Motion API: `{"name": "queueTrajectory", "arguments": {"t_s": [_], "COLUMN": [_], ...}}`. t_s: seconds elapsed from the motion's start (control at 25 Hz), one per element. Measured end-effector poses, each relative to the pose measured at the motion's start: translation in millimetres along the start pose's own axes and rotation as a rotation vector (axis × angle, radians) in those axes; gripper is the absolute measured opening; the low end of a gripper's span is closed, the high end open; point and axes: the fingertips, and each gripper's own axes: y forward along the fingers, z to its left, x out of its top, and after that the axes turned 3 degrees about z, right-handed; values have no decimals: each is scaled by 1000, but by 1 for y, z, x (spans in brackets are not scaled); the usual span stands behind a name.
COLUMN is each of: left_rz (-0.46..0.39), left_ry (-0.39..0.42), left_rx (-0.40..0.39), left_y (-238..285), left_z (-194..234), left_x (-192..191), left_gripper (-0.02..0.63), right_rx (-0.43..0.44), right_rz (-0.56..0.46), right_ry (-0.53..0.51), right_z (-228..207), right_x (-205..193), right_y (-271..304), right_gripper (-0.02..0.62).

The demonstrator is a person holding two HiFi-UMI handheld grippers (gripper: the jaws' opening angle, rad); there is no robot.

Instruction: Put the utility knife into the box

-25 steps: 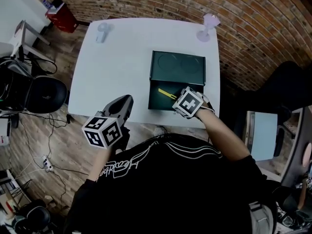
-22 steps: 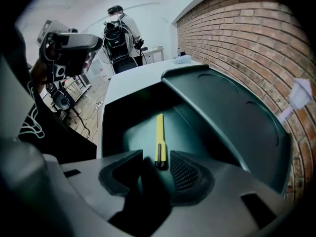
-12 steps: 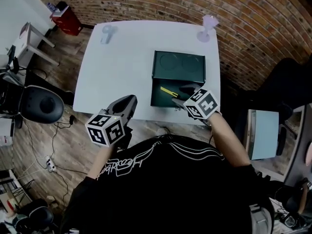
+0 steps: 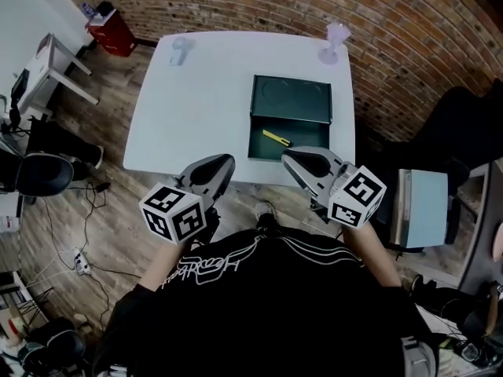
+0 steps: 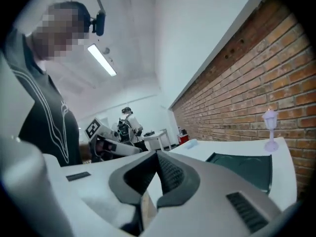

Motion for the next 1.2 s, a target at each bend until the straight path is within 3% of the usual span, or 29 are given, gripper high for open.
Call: {"name": "queueTrajectory", "arguments": {"t_s": [0.2, 0.4, 1.2], "left_rz": [-27, -46, -75], "left_ry": [27, 66, 112], "left_rx": [-90, -139, -129], "left_y": [-13, -31, -56], "left_z": [-33, -56, -85], "left_x": [-4, -9, -20], "left_gripper": [40, 40, 40], "right_rx": [40, -17, -26], "right_rz": [-74, -145, -92], "right_ry": [102, 151, 36], "right_z": [33, 47, 90], "right_x": [1, 4, 1], "right_y": [-18, -36, -57], "right_gripper": [2, 2, 2]}}
